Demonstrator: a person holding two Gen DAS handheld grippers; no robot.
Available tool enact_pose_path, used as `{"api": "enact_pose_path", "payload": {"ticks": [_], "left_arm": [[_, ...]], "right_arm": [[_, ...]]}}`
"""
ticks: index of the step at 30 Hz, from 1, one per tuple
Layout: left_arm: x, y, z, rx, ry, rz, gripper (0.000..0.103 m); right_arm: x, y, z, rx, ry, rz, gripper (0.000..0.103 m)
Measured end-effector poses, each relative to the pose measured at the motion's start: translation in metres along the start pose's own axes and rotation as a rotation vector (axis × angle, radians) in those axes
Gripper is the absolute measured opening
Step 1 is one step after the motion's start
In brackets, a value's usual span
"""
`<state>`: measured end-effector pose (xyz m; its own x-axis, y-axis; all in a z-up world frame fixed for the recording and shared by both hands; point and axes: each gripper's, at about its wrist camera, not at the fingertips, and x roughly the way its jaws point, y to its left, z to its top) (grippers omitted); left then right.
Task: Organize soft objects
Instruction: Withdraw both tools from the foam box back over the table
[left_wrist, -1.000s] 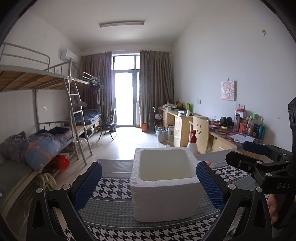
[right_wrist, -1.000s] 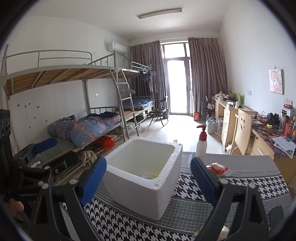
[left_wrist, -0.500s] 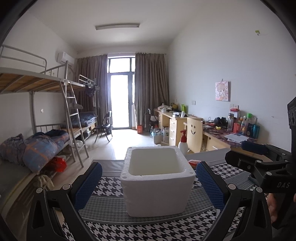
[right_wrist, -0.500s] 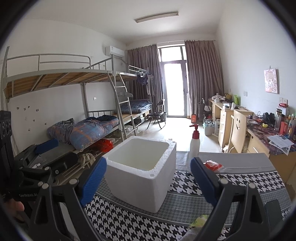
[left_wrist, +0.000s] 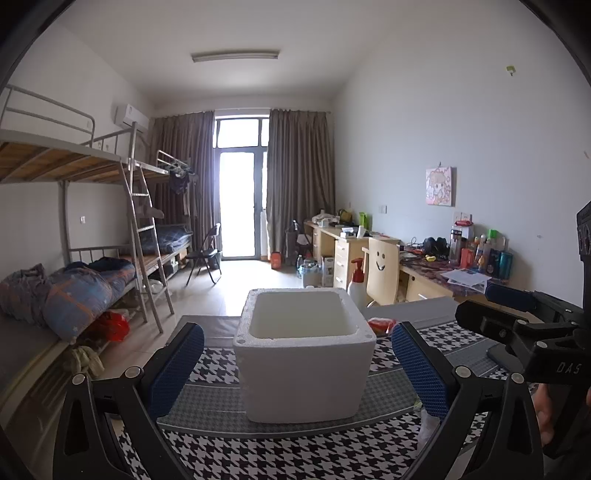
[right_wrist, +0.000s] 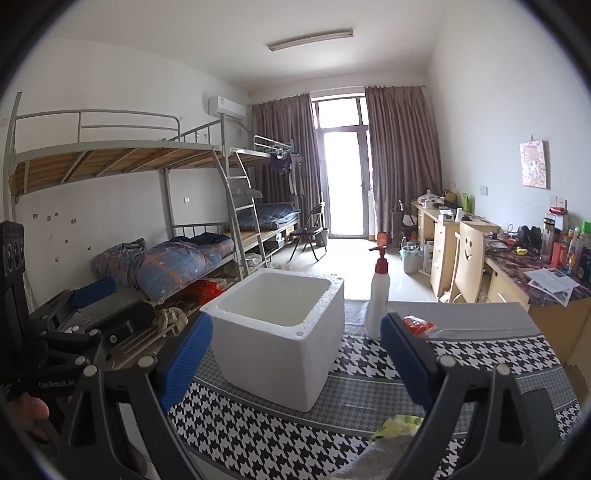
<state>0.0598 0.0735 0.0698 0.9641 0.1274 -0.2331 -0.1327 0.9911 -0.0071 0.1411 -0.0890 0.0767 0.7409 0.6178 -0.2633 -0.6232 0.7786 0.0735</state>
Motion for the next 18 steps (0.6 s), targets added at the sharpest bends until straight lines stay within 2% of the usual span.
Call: {"api": "enact_pose_path", "payload": {"ticks": [18], "left_arm": [[-0.001,-0.005,-0.018,-0.006,0.006,-0.035,0.102]], "right_arm": [[-0.005,-0.007,-0.016,0.02,0.003,-0.017,0.094]]}}
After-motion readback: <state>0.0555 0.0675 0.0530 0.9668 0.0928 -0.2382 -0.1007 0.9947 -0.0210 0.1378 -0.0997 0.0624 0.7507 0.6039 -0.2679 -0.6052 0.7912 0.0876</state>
